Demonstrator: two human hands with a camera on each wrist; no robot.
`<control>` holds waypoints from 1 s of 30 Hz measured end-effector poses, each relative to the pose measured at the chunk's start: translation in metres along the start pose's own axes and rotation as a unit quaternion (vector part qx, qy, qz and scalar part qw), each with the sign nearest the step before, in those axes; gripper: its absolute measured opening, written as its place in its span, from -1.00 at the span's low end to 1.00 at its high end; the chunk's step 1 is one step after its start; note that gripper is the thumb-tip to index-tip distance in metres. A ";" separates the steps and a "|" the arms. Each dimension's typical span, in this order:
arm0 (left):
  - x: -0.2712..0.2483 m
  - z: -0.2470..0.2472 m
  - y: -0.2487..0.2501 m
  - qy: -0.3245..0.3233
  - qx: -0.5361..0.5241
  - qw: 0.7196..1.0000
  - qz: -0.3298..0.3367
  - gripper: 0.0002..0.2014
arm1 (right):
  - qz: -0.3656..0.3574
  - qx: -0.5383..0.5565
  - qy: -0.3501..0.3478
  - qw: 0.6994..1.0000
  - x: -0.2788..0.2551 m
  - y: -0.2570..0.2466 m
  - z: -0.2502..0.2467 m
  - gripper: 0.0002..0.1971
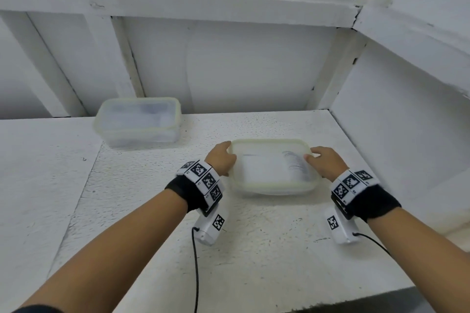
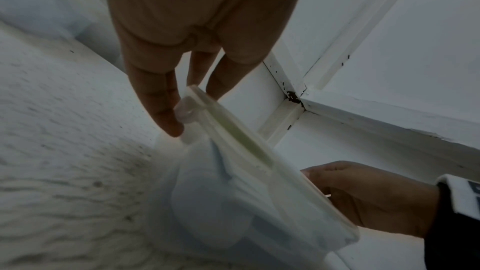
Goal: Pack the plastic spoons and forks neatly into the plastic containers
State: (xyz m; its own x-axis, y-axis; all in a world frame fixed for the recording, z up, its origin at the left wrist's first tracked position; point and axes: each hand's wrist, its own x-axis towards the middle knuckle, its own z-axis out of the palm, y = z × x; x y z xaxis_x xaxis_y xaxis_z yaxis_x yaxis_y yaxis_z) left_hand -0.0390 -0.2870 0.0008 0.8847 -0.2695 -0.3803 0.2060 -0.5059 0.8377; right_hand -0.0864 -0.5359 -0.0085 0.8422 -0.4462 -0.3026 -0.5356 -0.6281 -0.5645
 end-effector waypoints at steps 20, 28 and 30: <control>-0.060 -0.218 -0.116 0.219 -0.033 0.971 -0.084 -0.65 | -0.086 0.194 -0.174 0.961 -0.043 -0.187 0.168 -0.64; -0.044 -0.240 -0.122 0.218 0.025 0.971 -0.100 -0.61 | -0.068 0.200 -0.149 0.966 -0.045 -0.207 0.190 -0.60; -0.040 -0.241 -0.125 0.220 0.017 0.970 -0.099 -0.63 | -0.065 0.201 -0.154 0.965 -0.044 -0.206 0.190 -0.61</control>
State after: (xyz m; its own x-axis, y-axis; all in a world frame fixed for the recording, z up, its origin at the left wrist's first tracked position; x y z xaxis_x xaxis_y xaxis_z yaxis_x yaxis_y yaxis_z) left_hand 0.0001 -0.0155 0.0056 0.9238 0.2071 -0.3220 0.3824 -0.5403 0.7495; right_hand -0.0016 -0.2664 -0.0249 0.9125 -0.1299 -0.3878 -0.4084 -0.3407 -0.8468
